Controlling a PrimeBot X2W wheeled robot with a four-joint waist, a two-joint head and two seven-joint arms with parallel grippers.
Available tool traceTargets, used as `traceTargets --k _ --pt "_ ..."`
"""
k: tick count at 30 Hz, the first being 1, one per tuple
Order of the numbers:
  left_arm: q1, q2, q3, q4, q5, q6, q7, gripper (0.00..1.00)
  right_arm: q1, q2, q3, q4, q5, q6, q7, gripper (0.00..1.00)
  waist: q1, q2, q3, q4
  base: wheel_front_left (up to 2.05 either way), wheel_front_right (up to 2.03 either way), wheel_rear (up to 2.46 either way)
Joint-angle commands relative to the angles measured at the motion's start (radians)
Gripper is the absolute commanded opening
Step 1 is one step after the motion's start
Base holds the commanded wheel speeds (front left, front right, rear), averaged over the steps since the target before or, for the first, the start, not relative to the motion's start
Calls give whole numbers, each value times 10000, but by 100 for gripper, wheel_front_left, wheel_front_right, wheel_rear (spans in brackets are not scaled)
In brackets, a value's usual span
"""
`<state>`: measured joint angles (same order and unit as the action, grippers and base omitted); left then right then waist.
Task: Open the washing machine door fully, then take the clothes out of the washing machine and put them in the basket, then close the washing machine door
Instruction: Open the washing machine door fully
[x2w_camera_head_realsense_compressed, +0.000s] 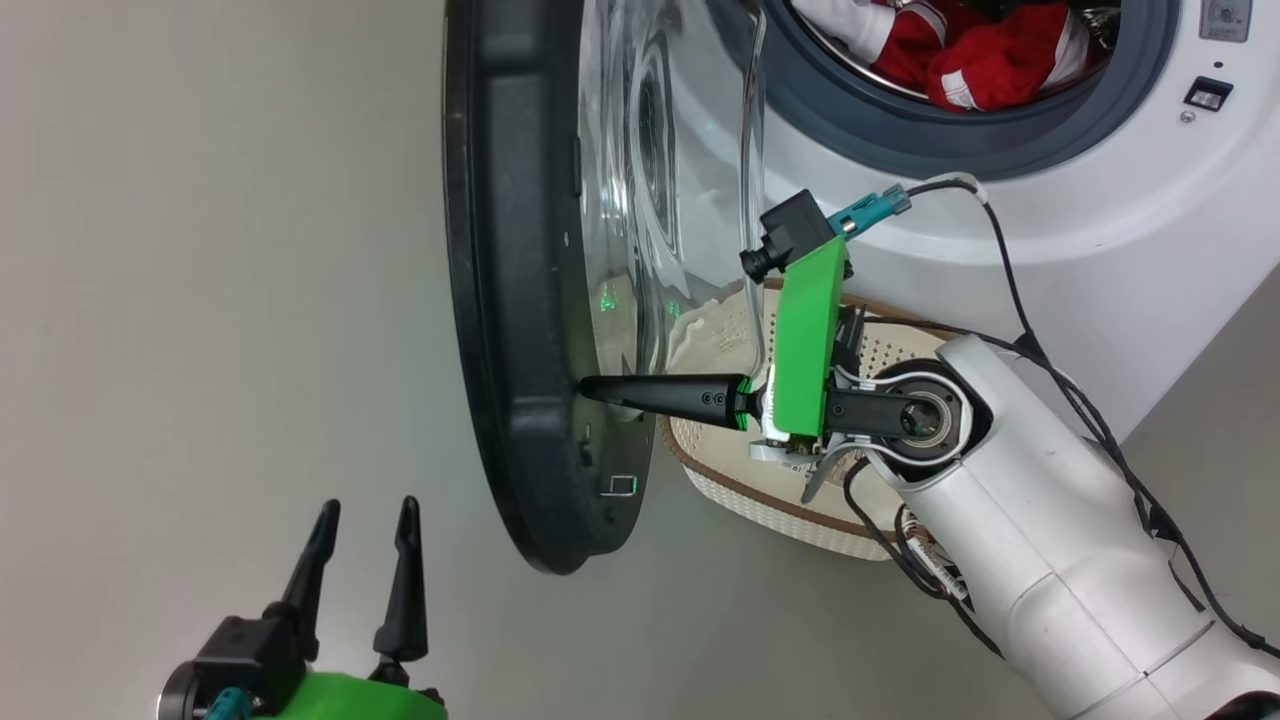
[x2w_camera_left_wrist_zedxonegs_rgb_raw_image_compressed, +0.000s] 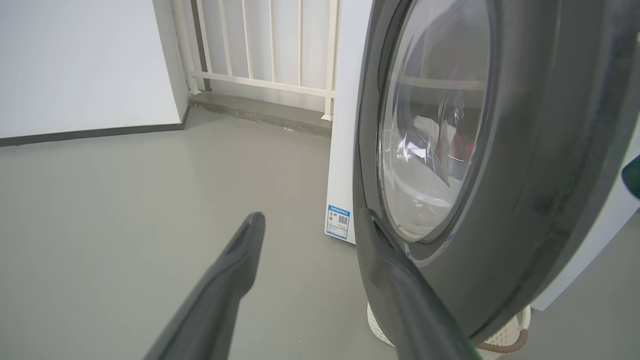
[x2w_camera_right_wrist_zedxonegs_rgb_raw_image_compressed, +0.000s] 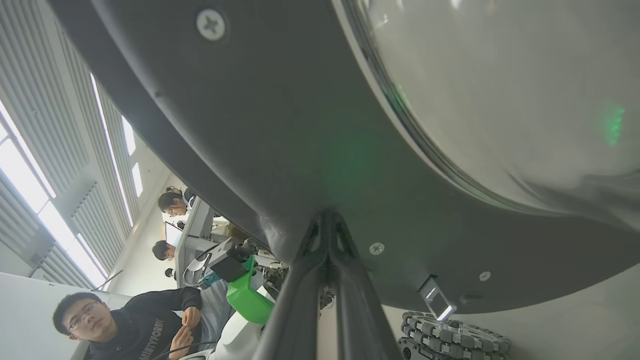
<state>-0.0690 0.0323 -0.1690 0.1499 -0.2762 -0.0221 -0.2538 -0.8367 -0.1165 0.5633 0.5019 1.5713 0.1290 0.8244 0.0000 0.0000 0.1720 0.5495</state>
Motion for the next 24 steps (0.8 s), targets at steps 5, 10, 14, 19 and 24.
traceTargets --k 5,10,14,19,24 --pt "-243 179 208 52 64 -174 -80 100 343 -113 15 -507 -416 17 -546 100 0 0 -164 -71 0 0 0" --pt "-288 179 356 208 108 -262 -80 100 820 -545 23 -729 -622 17 -1049 100 0 0 -270 -327 0 0 0" --pt "-319 179 546 281 142 -341 -80 100 1150 -947 80 -800 -888 17 -1560 100 0 0 -315 -537 0 0 0" --pt "-380 179 777 356 188 -432 -80 100 1557 -1468 164 -879 -1232 17 -2410 100 0 0 -339 -768 0 0 0" --pt "-395 179 1020 404 247 -504 -80 100 1933 -2050 325 -1009 -1634 17 -3482 100 0 0 -381 -984 0 0 0"
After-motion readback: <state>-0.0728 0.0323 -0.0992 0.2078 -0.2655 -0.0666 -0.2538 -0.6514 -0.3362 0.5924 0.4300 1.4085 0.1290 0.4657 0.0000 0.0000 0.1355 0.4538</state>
